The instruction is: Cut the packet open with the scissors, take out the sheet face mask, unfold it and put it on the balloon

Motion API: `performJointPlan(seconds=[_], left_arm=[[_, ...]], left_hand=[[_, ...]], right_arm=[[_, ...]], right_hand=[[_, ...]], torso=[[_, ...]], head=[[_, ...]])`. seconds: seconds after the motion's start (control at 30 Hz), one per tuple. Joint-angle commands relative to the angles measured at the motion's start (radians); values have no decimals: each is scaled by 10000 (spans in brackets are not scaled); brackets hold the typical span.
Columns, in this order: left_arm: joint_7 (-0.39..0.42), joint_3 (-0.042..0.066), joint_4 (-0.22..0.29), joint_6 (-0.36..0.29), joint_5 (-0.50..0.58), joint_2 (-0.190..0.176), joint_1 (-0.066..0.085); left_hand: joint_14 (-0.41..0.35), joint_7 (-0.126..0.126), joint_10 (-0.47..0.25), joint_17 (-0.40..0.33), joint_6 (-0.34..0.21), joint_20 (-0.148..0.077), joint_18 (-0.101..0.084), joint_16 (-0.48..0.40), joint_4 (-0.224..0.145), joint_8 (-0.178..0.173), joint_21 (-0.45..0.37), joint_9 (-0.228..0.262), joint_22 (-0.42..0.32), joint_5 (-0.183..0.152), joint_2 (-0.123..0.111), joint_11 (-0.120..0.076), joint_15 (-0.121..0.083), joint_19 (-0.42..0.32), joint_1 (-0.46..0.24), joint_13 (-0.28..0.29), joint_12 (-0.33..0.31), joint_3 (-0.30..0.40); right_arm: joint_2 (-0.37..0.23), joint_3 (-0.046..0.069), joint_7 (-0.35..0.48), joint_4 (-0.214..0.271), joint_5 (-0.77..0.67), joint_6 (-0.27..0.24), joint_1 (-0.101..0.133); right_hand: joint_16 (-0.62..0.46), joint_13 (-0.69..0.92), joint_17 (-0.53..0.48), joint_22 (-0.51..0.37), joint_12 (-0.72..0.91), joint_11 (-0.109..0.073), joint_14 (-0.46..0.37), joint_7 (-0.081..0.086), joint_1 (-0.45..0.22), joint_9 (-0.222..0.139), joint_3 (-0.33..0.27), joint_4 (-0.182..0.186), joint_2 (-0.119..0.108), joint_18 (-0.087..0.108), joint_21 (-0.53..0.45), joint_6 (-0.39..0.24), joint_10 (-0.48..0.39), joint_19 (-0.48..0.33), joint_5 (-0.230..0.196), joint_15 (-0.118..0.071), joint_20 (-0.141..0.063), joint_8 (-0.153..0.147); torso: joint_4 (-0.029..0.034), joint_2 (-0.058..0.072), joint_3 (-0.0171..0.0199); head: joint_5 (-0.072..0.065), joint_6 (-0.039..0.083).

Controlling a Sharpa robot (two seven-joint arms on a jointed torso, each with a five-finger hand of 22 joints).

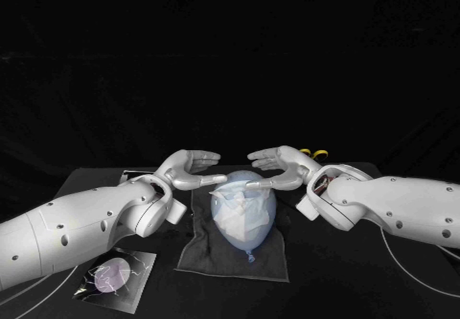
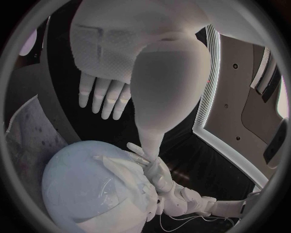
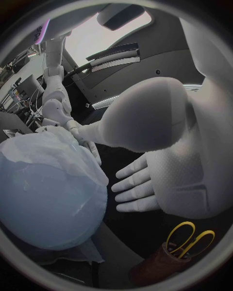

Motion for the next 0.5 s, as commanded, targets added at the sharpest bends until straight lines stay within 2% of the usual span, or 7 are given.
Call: performJointPlan(seconds=[0.03, 0.1, 0.13, 0.23, 0.43, 0.5], left_arm=[[-470, 18, -1, 671, -537, 69, 3], [-522, 20, 0, 747, -566, 104, 3], [-543, 21, -3, 779, -578, 125, 3], [-579, 24, 0, 851, -596, 165, 2], [-623, 30, 5, 985, -606, 191, 3], [-634, 32, 1, 1028, -604, 195, 3]], left_hand=[[15, 781, 34, -9, 57, -1, -105, -40, 6, -1, -44, 4, -5, 58, -34, 81, 52, -90, 41, 18, -10, 57], [36, 808, 73, -11, 89, -1, -104, -42, 5, 9, -52, 11, -6, 57, -20, 106, 60, -98, 43, 23, -3, 72], [86, 833, 129, -2, 126, -1, -104, -37, 3, 23, -63, 18, -7, 55, 10, 130, 69, -108, 47, 28, 5, 106], [120, 860, 173, -2, 160, -3, -102, -34, 2, 34, -74, 23, -9, 53, 29, 158, 93, -118, 51, 31, 10, 131], [313, 930, 333, 29, 278, -6, -93, -6, 0, 75, -103, 43, -10, 46, 114, 227, 147, -132, 47, 40, 23, 216], [423, 966, 451, 44, 361, -8, -86, 13, -1, 103, -99, 59, -3, 43, 165, 266, 169, -95, 48, 47, 33, 267]], right_arm=[[32, 6, -356, 8, 84, 544, -8], [58, 6, -434, -8, 69, 580, -11], [75, 6, -474, -24, 64, 591, -13], [122, 6, -568, -79, 57, 628, -20], [181, 6, -681, -144, 91, 700, -33], [195, 6, -698, -158, 114, 736, -37]], right_hand=[[-56, -7, -12, -25, -54, 11, -75, 1323, -10, -13, -82, 2, -118, -123, -44, -61, -68, -92, 27, 5, -1, -35], [-61, 1, -8, -50, -40, 11, -58, 1325, 0, -11, 15, -5, 37, -127, -37, 5, -13, -110, 54, 6, -2, -12], [-52, 12, 2, -65, -23, 5, 9, 1324, 52, -6, 219, -18, 239, -121, -25, 98, 104, -104, 101, 0, -2, 13], [-27, 28, 27, -87, -3, -8, 213, 1322, 128, 2, 617, -32, 591, -99, 3, 313, 360, -57, 209, -19, -1, 57], [-14, 53, 46, -117, 27, -34, 429, 1320, 203, 43, 990, -70, 1004, -71, 34, 779, 841, 27, 261, -45, 1, 133], [-14, 76, 50, -146, 63, -53, 498, 1312, 260, 94, 1090, -95, 1170, -63, 38, 1131, 1216, 34, 293, -56, 0, 204]], torso=[[18, -23, -3], [18, -19, -4], [18, -20, -4], [11, -13, -6], [10, -2, -4], [11, -6, -2]], head=[[-11, -21], [-3, -14], [-4, -13], [9, -6], [9, -23], [7, -45]])
